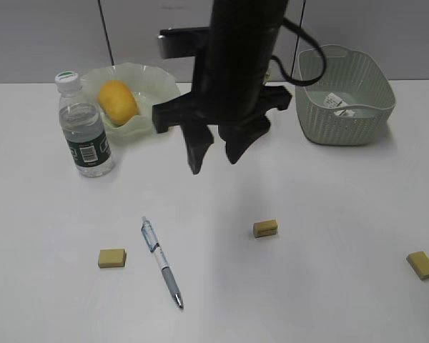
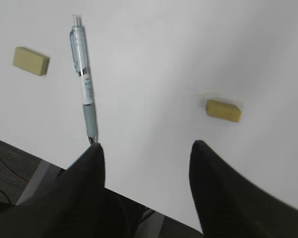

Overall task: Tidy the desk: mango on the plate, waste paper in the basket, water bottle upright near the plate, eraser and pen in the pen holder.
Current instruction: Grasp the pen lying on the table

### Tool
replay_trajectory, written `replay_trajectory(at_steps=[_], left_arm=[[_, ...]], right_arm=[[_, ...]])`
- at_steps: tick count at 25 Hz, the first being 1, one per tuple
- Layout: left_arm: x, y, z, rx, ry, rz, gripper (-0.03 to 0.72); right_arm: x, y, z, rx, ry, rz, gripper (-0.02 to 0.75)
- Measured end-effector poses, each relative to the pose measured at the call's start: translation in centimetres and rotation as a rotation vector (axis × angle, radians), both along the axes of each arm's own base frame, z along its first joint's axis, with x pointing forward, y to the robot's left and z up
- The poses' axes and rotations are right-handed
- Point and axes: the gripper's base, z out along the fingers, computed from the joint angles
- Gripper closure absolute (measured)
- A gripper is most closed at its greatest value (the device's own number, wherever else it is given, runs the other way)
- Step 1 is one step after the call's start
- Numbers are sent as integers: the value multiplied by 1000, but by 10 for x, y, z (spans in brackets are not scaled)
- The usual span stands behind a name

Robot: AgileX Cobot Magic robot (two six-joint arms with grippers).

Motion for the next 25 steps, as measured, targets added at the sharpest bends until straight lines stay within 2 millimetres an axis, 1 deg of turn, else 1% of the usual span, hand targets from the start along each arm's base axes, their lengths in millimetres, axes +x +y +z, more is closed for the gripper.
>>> replay_trajectory(at_steps=[4,6,8,10,14,17,21,25], left_arm=[[0,0,0,0,0,0,327],[0,0,0,0,0,0,328],[0,0,0,0,0,0,334],[0,0,0,0,0,0,341],[0,0,0,0,0,0,344],[0,0,0,0,0,0,344],[0,0,0,0,0,0,344],[0,0,0,0,0,0,352]], right_arm=[[-2,33,-22,-6,22,46,300],[-6,48,-38,-22,40,69,300],[-10,61,-47,-29,48,84,300],[-15,71,-61,-43,63,93,300],[-20,81,-87,-79,99,96,300],[-21,83,-101,-100,119,92,300],[-21,89,-116,-89,113,86,300],[-19,92,-126,-74,102,71,300]])
